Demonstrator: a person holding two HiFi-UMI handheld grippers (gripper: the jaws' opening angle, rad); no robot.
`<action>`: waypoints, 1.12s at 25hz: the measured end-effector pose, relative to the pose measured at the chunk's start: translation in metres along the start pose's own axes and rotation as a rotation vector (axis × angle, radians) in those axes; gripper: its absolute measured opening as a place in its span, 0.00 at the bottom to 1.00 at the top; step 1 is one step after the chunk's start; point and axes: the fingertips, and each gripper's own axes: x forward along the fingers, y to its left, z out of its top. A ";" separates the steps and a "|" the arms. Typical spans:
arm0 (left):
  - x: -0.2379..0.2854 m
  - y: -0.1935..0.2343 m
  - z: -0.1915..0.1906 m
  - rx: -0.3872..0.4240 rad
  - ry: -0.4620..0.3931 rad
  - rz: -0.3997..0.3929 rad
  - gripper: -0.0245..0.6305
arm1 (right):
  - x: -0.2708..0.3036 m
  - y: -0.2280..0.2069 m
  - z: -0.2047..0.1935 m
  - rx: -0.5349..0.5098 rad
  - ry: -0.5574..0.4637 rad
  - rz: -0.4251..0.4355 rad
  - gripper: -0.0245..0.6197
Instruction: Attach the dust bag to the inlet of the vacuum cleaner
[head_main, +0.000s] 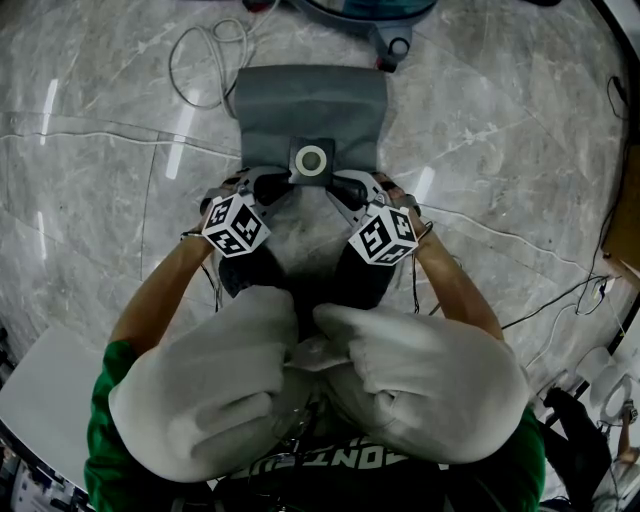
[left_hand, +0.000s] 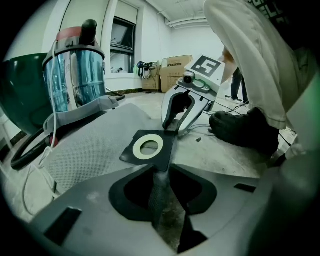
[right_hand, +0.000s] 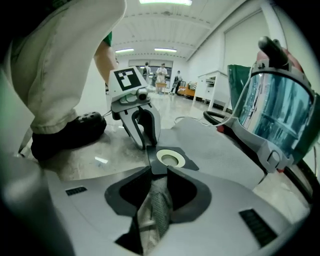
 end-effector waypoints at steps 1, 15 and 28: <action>-0.001 0.002 0.002 -0.002 -0.005 0.007 0.17 | -0.001 -0.003 0.002 0.017 -0.011 -0.004 0.19; -0.007 0.037 0.033 0.020 -0.061 0.086 0.17 | -0.014 -0.055 0.027 0.165 -0.118 -0.085 0.19; -0.015 0.065 0.056 0.013 -0.106 0.141 0.17 | -0.017 -0.077 0.017 0.086 -0.085 -0.171 0.19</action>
